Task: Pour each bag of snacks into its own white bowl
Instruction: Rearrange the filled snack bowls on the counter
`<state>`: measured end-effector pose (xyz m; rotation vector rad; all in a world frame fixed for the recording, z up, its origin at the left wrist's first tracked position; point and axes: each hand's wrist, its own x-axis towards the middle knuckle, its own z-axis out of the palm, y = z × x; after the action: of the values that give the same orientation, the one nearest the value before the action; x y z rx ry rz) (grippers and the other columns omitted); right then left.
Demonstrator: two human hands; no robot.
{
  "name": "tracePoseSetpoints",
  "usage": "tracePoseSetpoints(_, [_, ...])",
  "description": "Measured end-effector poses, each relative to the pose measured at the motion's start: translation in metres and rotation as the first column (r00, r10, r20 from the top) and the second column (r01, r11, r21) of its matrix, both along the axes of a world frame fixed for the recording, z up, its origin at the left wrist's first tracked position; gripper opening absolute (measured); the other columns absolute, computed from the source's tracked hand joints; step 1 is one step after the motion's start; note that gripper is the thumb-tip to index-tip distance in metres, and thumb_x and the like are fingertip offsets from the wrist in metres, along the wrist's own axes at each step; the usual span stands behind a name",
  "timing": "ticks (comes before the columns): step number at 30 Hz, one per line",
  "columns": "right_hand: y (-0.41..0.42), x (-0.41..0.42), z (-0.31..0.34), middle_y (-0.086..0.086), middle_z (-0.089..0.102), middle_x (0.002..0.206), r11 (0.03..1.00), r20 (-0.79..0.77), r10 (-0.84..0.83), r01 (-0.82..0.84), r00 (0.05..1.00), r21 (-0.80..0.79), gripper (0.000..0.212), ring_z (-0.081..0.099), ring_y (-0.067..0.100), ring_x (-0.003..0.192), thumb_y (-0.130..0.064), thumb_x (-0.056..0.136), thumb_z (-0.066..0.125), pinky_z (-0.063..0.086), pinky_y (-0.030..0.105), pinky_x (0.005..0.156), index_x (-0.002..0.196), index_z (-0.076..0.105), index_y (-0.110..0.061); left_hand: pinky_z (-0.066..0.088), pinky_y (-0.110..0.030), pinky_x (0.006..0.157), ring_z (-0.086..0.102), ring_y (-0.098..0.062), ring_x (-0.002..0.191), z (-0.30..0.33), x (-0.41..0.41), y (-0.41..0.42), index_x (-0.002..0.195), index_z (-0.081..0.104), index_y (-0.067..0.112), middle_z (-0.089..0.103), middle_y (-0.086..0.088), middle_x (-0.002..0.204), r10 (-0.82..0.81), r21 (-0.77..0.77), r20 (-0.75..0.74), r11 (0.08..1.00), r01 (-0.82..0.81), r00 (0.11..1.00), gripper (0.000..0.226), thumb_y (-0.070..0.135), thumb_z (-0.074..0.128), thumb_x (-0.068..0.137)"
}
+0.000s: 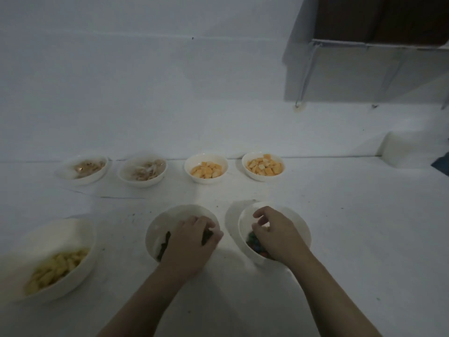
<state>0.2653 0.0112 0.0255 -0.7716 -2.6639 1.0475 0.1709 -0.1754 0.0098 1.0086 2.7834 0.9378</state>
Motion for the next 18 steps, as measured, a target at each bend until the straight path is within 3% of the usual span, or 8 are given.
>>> tracePoseSetpoints(3, [-0.014, 0.005, -0.007, -0.006, 0.059, 0.112, 1.0, 0.067, -0.019, 0.019, 0.998, 0.007, 0.029, 0.057, 0.012, 0.092, -0.031, 0.095, 0.052, 0.051, 0.037, 0.083, 0.123, 0.052, -0.026, 0.04, -0.03, 0.09, 0.048, -0.011, 0.101, -0.009, 0.005, -0.013, 0.108, 0.055, 0.031, 0.053, 0.013, 0.105, -0.082, -0.056, 0.055, 0.995, 0.085, 0.995, 0.032, 0.057, 0.05, 0.09])
tracePoseSetpoints(7, [-0.032, 0.013, -0.011, -0.002, 0.063, 0.12, 0.996, 0.112, 0.024, -0.033, 0.993, 0.084, 0.03, 0.054, 0.012, 0.094, -0.027, 0.1, 0.048, 0.044, 0.022, 0.074, 0.129, 0.055, -0.019, 0.042, -0.034, 0.091, 0.047, -0.013, 0.103, -0.012, 0.007, -0.024, 0.107, 0.06, 0.029, 0.055, 0.013, 0.107, -0.143, -0.13, -0.006, 0.981, 0.141, 0.99, 0.028, 0.051, 0.055, 0.09])
tracePoseSetpoints(11, [-0.043, 0.016, -0.016, -0.001, 0.065, 0.123, 0.985, 0.125, -0.045, 0.024, 0.991, 0.172, 0.031, 0.061, 0.017, 0.107, -0.015, 0.103, 0.041, 0.05, 0.03, 0.094, 0.128, 0.06, -0.02, 0.043, -0.037, 0.091, 0.05, -0.013, 0.1, -0.015, 0.006, -0.026, 0.105, 0.061, 0.028, 0.057, 0.012, 0.104, -0.158, -0.141, -0.038, 0.978, 0.152, 0.987, 0.022, 0.043, 0.057, 0.09])
tracePoseSetpoints(15, [-0.048, 0.013, -0.024, -0.002, 0.066, 0.121, 0.966, 0.118, -0.09, 0.058, 0.989, 0.252, 0.031, 0.063, 0.018, 0.107, -0.012, 0.103, 0.042, 0.051, 0.032, 0.095, 0.126, 0.059, -0.023, 0.045, -0.04, 0.088, 0.053, -0.013, 0.092, -0.017, -0.002, -0.024, 0.098, 0.062, 0.029, 0.058, 0.012, 0.095, -0.158, -0.147, -0.052, 0.978, 0.148, 0.986, 0.017, 0.042, 0.06, 0.087])
tracePoseSetpoints(18, [-0.053, 0.01, -0.028, -0.003, 0.068, 0.117, 0.953, 0.058, -0.078, 0.058, 0.995, 0.297, 0.026, 0.066, 0.018, 0.103, -0.024, 0.105, 0.042, 0.055, 0.032, 0.091, 0.125, 0.06, -0.022, 0.043, -0.041, 0.091, 0.055, -0.011, 0.09, -0.019, -0.012, -0.023, 0.097, 0.062, 0.032, 0.058, 0.014, 0.093, -0.109, -0.12, -0.027, 0.987, 0.105, 0.994, 0.013, 0.04, 0.059, 0.087])
